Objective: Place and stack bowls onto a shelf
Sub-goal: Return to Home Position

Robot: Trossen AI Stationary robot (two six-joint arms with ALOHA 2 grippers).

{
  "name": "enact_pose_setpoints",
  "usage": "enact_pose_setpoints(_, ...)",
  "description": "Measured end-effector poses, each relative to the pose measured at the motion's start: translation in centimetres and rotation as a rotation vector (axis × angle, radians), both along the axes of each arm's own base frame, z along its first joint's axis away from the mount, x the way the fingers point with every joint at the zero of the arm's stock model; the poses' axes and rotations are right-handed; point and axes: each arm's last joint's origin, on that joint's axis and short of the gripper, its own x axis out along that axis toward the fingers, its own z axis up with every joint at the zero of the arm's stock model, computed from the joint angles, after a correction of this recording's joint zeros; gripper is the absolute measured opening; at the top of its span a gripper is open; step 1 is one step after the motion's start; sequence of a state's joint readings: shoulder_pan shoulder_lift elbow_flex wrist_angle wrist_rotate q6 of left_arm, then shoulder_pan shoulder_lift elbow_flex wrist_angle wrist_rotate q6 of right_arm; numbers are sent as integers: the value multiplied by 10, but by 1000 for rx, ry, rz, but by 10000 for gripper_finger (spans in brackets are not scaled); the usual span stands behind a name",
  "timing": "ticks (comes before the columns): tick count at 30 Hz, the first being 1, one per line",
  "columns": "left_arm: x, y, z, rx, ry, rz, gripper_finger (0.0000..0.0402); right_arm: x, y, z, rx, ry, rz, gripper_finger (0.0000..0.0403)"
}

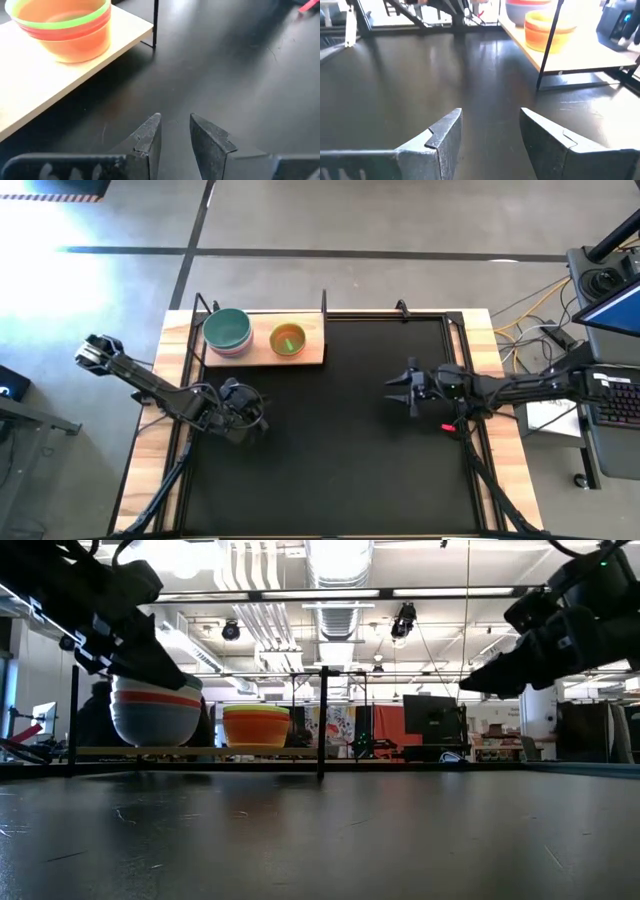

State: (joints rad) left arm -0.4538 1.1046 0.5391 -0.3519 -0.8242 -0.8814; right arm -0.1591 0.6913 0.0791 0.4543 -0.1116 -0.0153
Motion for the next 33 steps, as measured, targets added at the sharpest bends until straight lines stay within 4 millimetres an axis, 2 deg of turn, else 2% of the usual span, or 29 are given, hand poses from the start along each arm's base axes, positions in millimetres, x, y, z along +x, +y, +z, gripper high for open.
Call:
enact_pose_setpoints(7, 1, 0, -2, 26, -5, 17, 84, -9, 1, -8, 2, -60, -11, 187)
enact_pose_setpoints(21, 5, -1, 1, 124, 41, -29, 84, -9, 0, -11, 53, -38, -52, 187)
enact_pose_setpoints(33, 17, -6, 10, 97, 29, -39, 84, -9, 0, -11, 53, -37, -52, 187)
